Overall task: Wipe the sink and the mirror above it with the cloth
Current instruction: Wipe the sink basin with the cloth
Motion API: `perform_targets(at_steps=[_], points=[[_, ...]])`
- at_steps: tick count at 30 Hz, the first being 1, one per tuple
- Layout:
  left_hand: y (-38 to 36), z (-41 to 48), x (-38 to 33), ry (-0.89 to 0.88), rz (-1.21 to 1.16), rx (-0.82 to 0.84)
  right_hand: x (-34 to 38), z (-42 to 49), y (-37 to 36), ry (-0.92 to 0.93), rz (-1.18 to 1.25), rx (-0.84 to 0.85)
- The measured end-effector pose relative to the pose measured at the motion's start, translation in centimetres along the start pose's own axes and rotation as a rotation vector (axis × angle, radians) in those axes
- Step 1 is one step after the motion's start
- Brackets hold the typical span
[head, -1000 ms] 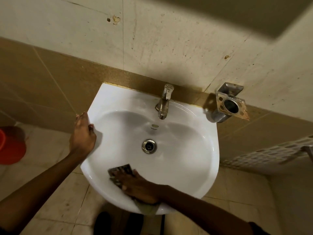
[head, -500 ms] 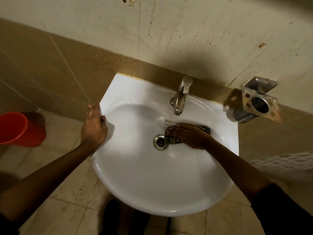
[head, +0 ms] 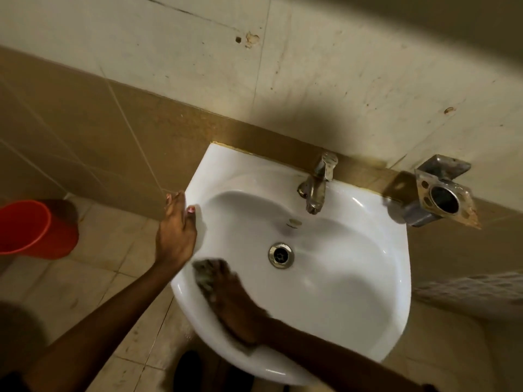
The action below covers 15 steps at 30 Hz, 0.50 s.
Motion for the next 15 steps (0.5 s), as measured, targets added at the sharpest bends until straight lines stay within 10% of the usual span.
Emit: perform_targets(at_steps=[2,8,15], points=[[-0.1,0.1,0.2,0.003,-0.011,-0.004,-0.3,4.0,-2.4,-0.352,0.343,0.048],[-0.3,-0.1,0.3,0.004,-0.015,0.017,-8.0,6.4,0.2,-0.699,-0.143,-0.286],[0.0,-0.2,0.2,0.047,-0.025,0.02,-11.5,4.0,0.7,-1.137,0.163,-0.433]])
Point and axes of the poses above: each hand's wrist, its own z-axis towards the middle knuckle, its own y-axis out of the back of the hand, x = y × z, the point moved 9 cm from there along z, towards the middle knuckle, and after that the axes turned 4 degrees about -x, right-handed, at the moved point
